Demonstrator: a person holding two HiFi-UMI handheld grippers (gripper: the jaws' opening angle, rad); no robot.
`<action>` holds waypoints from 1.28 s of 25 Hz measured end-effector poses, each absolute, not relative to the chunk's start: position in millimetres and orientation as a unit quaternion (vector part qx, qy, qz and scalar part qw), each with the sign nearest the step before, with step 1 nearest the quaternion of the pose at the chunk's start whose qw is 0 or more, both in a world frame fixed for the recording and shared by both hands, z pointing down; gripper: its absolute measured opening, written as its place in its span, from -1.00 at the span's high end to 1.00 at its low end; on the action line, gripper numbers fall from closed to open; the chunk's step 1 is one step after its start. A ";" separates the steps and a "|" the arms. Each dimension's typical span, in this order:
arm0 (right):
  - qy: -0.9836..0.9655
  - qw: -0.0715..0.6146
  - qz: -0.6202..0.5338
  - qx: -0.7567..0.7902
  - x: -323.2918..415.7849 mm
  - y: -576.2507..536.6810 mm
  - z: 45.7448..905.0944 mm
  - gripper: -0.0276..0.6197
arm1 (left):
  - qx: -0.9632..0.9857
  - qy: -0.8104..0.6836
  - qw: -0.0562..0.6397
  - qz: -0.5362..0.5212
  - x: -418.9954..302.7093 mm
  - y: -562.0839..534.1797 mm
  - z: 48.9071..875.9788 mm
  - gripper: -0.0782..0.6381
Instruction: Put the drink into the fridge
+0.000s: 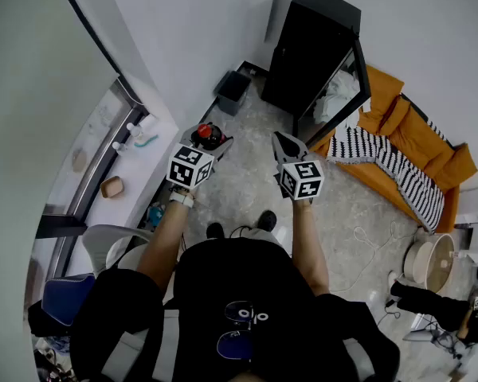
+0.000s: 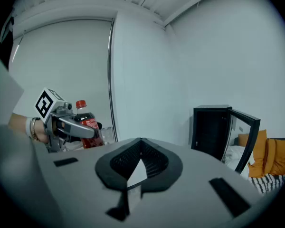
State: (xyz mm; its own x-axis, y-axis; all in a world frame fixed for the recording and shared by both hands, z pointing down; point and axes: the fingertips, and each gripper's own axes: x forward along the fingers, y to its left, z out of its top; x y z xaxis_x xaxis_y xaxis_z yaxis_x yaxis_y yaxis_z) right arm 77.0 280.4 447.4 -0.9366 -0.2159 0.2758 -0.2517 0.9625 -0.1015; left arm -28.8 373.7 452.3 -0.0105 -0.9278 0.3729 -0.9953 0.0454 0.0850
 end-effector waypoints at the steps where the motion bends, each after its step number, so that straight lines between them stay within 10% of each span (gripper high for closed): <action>1: -0.982 0.131 0.068 0.120 78.4 275.8 447.9 0.89 | 0.683 -0.704 0.165 0.101 -27.9 369.9 451.1 -0.07; 32: -0.979 0.132 0.085 0.127 162.2 89.2 467.2 0.89 | 0.664 -0.722 0.161 0.109 30.0 199.9 445.9 -0.07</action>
